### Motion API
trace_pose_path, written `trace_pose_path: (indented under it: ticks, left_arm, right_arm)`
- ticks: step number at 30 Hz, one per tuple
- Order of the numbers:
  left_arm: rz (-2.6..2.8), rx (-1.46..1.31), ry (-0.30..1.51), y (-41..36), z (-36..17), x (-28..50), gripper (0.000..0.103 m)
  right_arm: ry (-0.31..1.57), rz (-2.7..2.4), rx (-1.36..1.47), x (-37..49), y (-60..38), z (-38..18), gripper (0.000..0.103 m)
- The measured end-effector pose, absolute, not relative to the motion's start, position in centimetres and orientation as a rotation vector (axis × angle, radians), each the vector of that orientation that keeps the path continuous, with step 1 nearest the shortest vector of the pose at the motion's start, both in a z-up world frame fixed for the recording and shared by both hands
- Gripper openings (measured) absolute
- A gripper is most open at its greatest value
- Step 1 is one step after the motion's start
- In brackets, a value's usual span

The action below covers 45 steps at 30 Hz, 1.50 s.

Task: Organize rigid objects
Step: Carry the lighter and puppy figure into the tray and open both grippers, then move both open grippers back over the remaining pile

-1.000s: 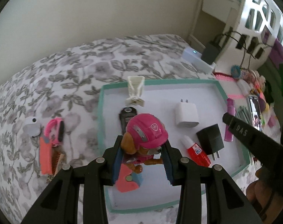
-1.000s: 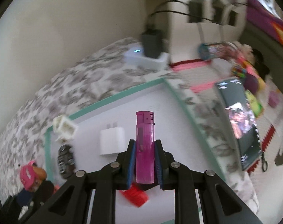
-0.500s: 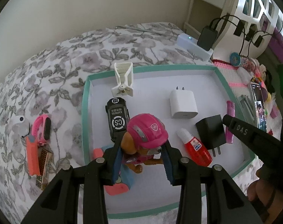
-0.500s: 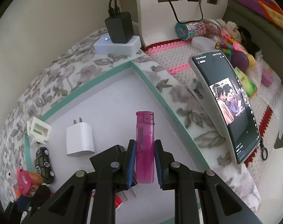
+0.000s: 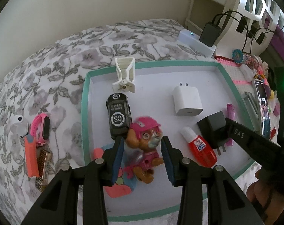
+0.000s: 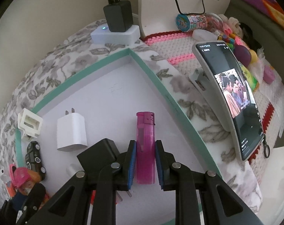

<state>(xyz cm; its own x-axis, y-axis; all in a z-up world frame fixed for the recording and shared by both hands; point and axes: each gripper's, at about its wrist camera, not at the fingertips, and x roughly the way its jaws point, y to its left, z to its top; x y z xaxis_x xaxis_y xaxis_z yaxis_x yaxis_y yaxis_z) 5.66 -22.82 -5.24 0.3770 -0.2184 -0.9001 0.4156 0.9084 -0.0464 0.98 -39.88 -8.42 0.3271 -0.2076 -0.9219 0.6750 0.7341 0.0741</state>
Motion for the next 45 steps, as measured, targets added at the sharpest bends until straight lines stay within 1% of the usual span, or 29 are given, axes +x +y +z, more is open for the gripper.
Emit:
trace_pose_path:
  ticks: [3,10,17,19,20,22,23,24,25,27,29,31,32,33,35,40,44,45]
  left_arm:
    - [-0.406,0.190,1.106,-22.6,-4.9,5.7,0.046]
    - [-0.387,0.146,1.068,-21.5,-3.4,6.1,0.046]
    - [-0.296,0.066,1.036,-18.5,-2.2,7.4,0.048]
    - [-0.245,0.054,1.029,-17.2,-2.1,7.9,0.052]
    - [-0.217,0.044,1.027,-16.5,-2.1,8.2,0.056]
    - [-0.170,0.017,1.028,-15.0,-2.2,8.7,0.058]
    - [-0.147,-0.003,1.031,-14.2,-2.2,9.0,0.058]
    - [-0.129,-0.018,1.034,-13.5,-2.3,9.1,0.060]
    - [-0.101,-0.036,1.039,-12.6,-2.5,9.4,0.061]
    - [-0.033,-0.060,1.047,-10.8,-2.8,9.8,0.072]
    - [0.024,-0.086,1.056,-9.2,-3.1,10.1,0.079]
    - [0.070,-0.121,1.068,-7.4,-3.5,10.4,0.083]
    - [0.093,-0.139,1.072,-6.4,-3.6,10.5,0.086]
    - [0.126,-0.160,1.077,-5.2,-3.8,10.7,0.090]
    - [0.171,-0.189,1.087,-3.5,-4.2,10.8,0.092]
    - [0.231,-0.281,1.103,0.0,-5.0,10.9,0.094]
    - [0.270,-0.314,1.081,1.8,-4.6,10.6,0.096]
    - [0.274,-0.318,1.070,2.1,-4.5,10.6,0.096]
  right_arm:
    - [1.099,-0.618,0.482,0.9,-39.7,-8.5,0.022]
    - [1.065,-0.637,0.410,1.5,-39.0,-6.9,0.022]
    - [1.004,-0.576,0.385,1.9,-37.4,-4.9,0.022]
    - [0.982,-0.520,0.409,2.3,-36.6,-4.4,0.022]
    - [0.979,-0.498,0.409,2.5,-36.1,-4.2,0.022]
    - [0.981,-0.438,0.391,3.2,-34.7,-4.0,0.025]
    - [0.981,-0.417,0.381,3.5,-34.1,-4.0,0.030]
    - [0.985,-0.396,0.371,3.7,-33.5,-4.0,0.038]
    - [0.990,-0.366,0.357,4.1,-32.7,-4.0,0.040]
    - [1.001,-0.326,0.327,4.6,-31.2,-4.0,0.042]
    - [1.009,-0.287,0.312,4.6,-30.0,-4.1,0.044]
    - [1.011,-0.251,0.300,4.9,-28.9,-4.2,0.052]
    - [1.012,-0.235,0.299,5.0,-28.4,-4.3,0.058]
    - [1.014,-0.218,0.301,5.1,-27.9,-4.3,0.061]
    - [1.022,-0.198,0.293,5.3,-27.2,-4.4,0.061]
    - [1.037,-0.145,0.288,5.9,-25.6,-4.6,0.064]
    - [1.034,-0.100,0.274,6.2,-24.1,-4.5,0.072]
    - [1.033,-0.093,0.261,6.3,-23.5,-4.5,0.072]
